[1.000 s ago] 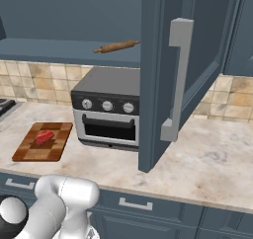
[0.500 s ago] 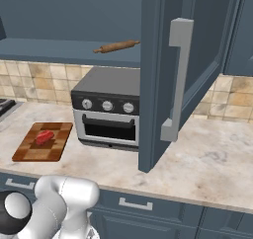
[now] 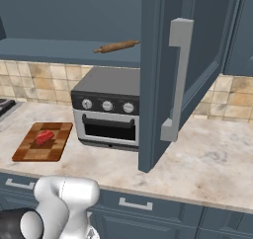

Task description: Open the cabinet, retrieve the rolling pin, and place it next to the meat on the cutting board to prepare for tenderizing.

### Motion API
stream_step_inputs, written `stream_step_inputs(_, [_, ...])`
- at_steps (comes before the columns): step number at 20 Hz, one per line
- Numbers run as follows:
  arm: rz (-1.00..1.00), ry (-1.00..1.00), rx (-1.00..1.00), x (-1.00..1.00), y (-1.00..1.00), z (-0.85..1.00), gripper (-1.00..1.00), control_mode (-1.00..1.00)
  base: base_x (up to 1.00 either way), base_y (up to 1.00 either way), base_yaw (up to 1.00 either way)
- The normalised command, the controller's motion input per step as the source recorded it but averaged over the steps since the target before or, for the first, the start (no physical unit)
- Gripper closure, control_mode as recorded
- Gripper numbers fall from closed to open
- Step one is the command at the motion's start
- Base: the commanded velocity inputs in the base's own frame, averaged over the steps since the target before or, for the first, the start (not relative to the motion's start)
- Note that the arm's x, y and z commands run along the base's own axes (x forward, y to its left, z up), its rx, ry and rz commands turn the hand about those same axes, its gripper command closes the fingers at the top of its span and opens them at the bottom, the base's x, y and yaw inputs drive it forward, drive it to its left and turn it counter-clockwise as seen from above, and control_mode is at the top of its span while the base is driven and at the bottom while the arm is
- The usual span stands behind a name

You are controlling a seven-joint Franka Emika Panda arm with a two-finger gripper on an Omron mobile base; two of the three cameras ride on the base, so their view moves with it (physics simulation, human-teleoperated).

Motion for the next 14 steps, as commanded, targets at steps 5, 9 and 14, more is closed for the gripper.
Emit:
stream_step_inputs(5, [-0.25, -0.12, -0.27, 0.0, -0.78, 0.0, -1.0, -1.0, 0.0, 0.0, 0.0])
stream_step_inputs(9, [-0.24, -0.09, -0.26, 0.04, -0.77, 0.01, -1.0, -1.0, 0.0, 0.0, 0.0])
stream_step_inputs(14, [-0.26, -0.05, -0.2, 0.12, -0.64, 0.18, -1.0, -1.0, 0.0, 0.0, 0.0])
